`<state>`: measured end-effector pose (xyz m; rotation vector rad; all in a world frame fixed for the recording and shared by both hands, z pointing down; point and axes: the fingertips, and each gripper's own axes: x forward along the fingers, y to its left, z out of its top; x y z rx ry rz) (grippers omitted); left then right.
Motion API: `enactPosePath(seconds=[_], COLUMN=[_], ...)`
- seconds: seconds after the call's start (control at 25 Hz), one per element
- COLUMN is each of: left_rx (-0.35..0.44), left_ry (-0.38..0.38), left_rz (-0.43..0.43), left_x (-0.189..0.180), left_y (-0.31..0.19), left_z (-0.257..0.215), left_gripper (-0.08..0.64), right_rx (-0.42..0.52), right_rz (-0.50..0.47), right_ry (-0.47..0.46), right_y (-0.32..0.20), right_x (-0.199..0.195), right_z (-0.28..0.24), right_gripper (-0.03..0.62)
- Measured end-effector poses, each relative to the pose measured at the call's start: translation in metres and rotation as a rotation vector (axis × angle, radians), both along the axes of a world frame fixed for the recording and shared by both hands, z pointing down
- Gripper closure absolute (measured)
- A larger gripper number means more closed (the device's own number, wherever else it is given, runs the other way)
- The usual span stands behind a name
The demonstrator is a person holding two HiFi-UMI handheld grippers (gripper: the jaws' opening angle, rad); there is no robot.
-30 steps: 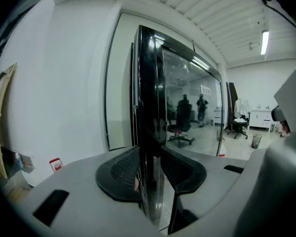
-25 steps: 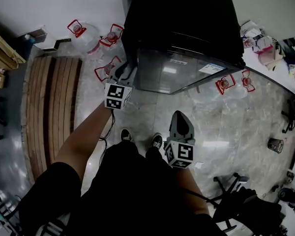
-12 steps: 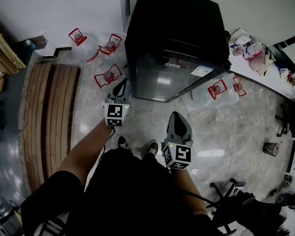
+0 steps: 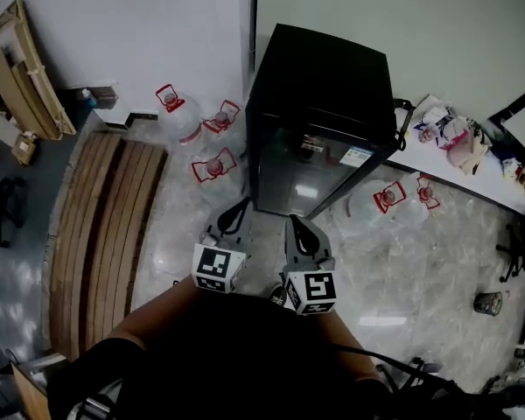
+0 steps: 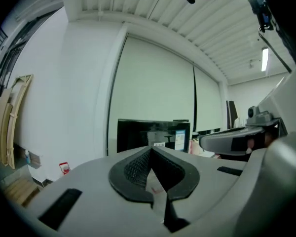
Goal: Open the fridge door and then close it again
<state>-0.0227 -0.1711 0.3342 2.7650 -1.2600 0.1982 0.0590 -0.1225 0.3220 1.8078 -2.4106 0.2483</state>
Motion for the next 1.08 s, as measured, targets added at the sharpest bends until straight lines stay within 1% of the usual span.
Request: enactPosePath(seconds=[0.08,0.16,0.32,0.52,0.68,0.92,1.08], left_rx=[0.009,0.021,0.074,0.115,0.138,0.13,0.13], left_ry=[0.027,0.05,0.064,0.056,0.051,0.057,0.046], left_rz=[-0.002,-0.007,-0.036,-0.078,-0.092,-0.093,-0.087], left_x=[0.004,0.01,0.016,0.011,0.006,0.006,0.005], left_y=[0.01,0.02,0.038,0.042,0.05,0.054,0.056], left_z=[-0.021,-0.04,-0.065,-0.079,-0.083,-0.089,-0.09], left_gripper=[0.554,0.554,0.554,0.554,0.554,0.554,0.554], right_rx=[0.031,0.056,0.102,0.146,0.167,0.176,0.204], right_rz=[-0.037,-0.057,-0.087,-0.116,-0.14,-0.159,-0.164], right_ry=[0.01,0.0,-0.003,-0.04,-0.032,-0.017,-0.017], right_y=[0.003,0.005,0.008,0.009,0.019,0.028,0.031], right_x=[-0.007,-0.009,-0.007,-0.011,-0.016,-0.02,-0.023], right_z=[-0.016,-0.031,-0.057,-0.076,-0.084,-0.093,-0.1], right_gripper=[0.577,0.577,0.577,0.577,0.577,0.577,0.577])
